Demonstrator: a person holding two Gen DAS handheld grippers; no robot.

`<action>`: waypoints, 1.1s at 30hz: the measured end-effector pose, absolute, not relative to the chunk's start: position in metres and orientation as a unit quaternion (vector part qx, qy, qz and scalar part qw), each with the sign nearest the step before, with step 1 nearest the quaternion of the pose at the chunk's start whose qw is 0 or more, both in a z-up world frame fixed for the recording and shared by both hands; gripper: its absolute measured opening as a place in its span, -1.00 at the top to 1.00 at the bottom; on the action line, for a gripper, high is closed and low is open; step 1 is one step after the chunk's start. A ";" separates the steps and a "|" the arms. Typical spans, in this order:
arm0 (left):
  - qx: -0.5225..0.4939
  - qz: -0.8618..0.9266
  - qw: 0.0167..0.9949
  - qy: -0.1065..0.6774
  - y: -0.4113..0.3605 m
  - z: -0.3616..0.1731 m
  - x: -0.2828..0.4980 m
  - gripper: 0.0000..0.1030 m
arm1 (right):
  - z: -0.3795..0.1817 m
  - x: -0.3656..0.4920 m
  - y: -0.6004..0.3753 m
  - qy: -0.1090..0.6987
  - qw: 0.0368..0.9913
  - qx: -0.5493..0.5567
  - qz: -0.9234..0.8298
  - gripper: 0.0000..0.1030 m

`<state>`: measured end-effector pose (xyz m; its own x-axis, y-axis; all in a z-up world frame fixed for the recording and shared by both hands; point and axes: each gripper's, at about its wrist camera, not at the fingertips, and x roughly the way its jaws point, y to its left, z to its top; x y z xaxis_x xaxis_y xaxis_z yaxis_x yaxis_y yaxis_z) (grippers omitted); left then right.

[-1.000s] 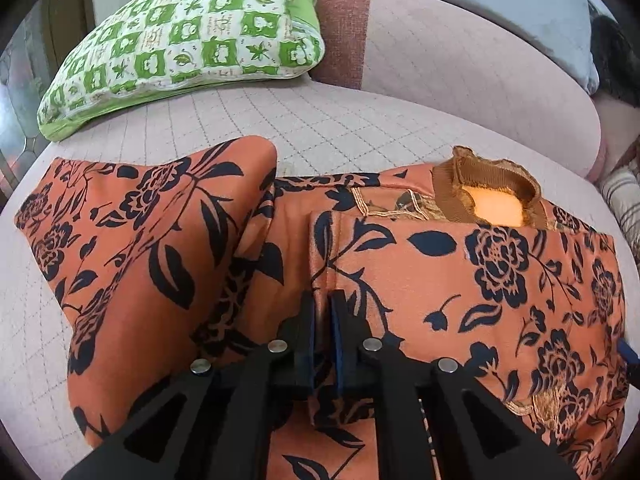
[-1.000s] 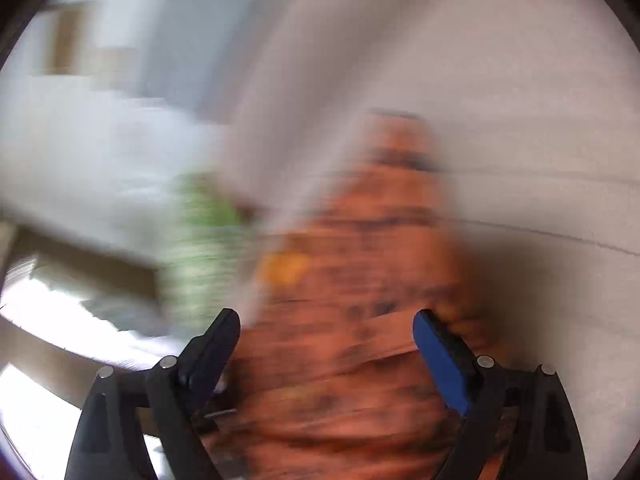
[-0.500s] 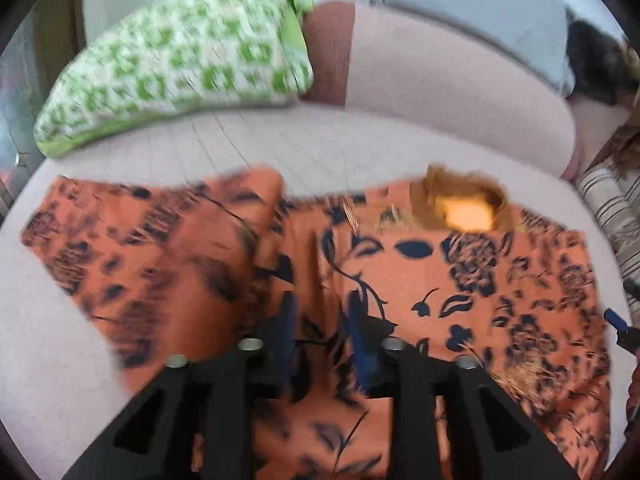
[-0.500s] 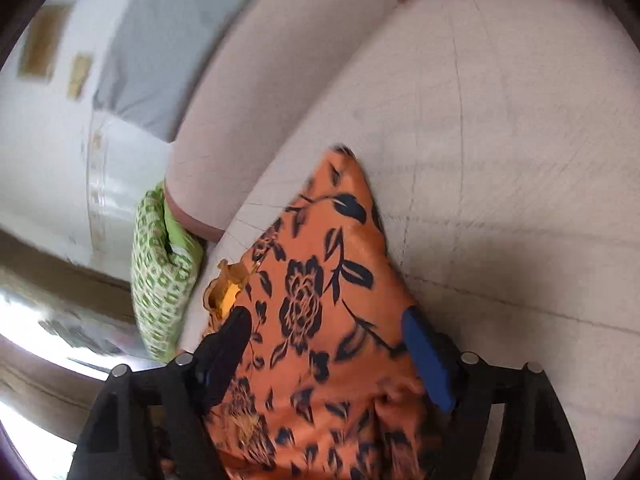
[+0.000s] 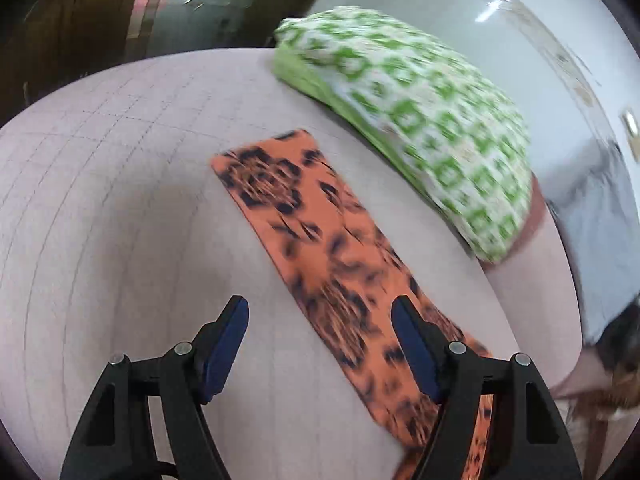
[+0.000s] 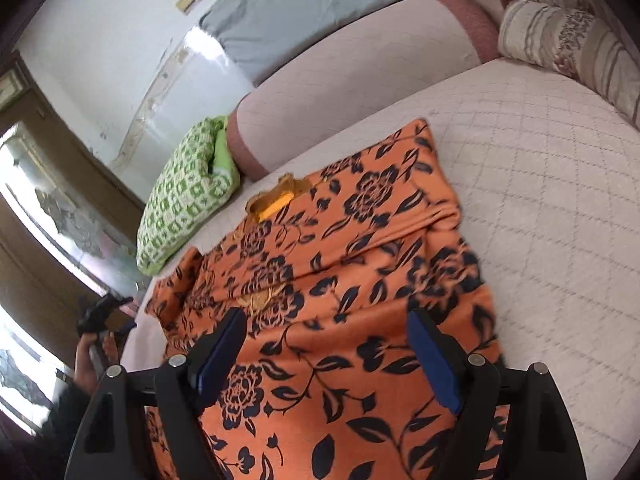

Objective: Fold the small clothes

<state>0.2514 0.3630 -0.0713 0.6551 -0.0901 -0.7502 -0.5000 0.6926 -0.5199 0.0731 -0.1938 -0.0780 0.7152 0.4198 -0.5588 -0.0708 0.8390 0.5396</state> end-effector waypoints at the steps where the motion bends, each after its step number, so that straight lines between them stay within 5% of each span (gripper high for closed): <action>1: -0.372 0.124 0.828 0.402 0.372 -0.074 0.262 -0.43 | -0.078 0.072 -0.189 0.354 0.895 0.233 0.139 -0.64; 14: -0.365 0.187 0.813 0.412 0.407 -0.099 0.317 -0.43 | -0.082 0.080 -0.195 0.341 0.902 0.234 0.127 -0.64; 16: -0.338 0.207 0.815 0.423 0.402 -0.098 0.324 0.33 | -0.084 0.080 -0.194 0.344 0.901 0.232 0.129 -0.64; 17: -0.314 0.212 0.814 0.441 0.400 -0.100 0.332 0.90 | -0.084 0.080 -0.194 0.344 0.901 0.231 0.128 -0.64; 23: -0.284 0.218 0.819 0.448 0.397 -0.083 0.341 0.92 | -0.080 0.076 -0.194 0.335 0.907 0.222 0.128 -0.64; 33: -0.102 0.037 0.969 0.224 0.169 0.130 0.256 0.92 | -0.070 0.060 -0.205 0.303 0.910 0.249 0.137 -0.64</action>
<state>0.2563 0.1693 0.1301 0.8972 0.0253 -0.4408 -0.1163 0.9766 -0.1806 0.0599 -0.2047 -0.0703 0.7791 0.4002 -0.4825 -0.0989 0.8385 0.5358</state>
